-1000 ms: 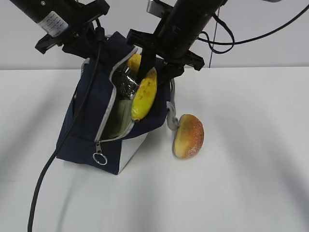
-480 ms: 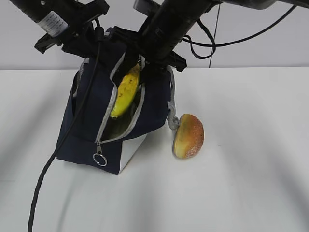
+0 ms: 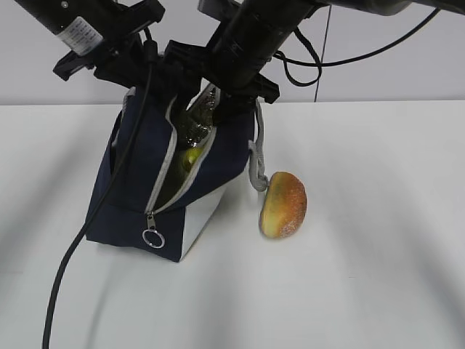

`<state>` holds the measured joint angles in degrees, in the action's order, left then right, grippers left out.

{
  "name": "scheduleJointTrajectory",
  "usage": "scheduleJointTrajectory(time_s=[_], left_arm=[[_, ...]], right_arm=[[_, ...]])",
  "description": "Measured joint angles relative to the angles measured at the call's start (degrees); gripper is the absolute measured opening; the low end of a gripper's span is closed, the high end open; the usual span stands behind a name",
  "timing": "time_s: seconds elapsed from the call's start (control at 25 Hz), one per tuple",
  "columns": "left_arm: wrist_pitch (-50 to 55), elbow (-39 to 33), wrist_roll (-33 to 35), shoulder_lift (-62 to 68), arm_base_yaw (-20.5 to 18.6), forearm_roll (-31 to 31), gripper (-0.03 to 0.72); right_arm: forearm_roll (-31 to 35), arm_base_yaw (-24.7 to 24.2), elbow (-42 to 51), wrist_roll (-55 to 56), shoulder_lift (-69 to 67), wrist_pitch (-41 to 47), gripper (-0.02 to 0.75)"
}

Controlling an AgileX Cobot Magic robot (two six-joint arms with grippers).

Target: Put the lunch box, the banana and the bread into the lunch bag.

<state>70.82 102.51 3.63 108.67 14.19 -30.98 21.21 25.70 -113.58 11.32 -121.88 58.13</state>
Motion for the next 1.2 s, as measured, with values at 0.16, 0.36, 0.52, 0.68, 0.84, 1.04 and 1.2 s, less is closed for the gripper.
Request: scheduleJointTrajectory(time_s=[0.16,0.36,0.52,0.68,0.84,1.04,1.2], left_arm=[[0.0,0.0,0.1,0.0,0.1,-0.2,-0.001],[0.0,0.0,0.1,0.0,0.1,-0.2,-0.001],[0.0,0.0,0.1,0.0,0.1,-0.2,-0.001],[0.0,0.0,0.1,0.0,0.1,-0.2,-0.001],[0.0,0.0,0.1,0.0,0.1,-0.1,-0.001],[0.0,0.0,0.2,0.0,0.1,-0.1,-0.001],[0.0,0.0,0.2,0.0,0.1,-0.1,-0.001]], right_arm=[[-0.2,0.0,-0.3,-0.7,0.0,0.9,0.471],[-5.8,0.0,-6.1,-1.9,0.0,8.5,0.472],[-12.2,0.0,-12.3,-2.1,0.0,12.4,0.472],[-16.7,0.0,-13.7,-2.7,0.4,12.9,0.472],[-17.2,0.0,-13.5,-3.5,0.8,13.4,0.472],[-19.4,0.0,-5.4,-4.5,4.4,13.4,0.472],[-24.2,0.0,6.2,-5.3,11.3,13.4,0.472]])
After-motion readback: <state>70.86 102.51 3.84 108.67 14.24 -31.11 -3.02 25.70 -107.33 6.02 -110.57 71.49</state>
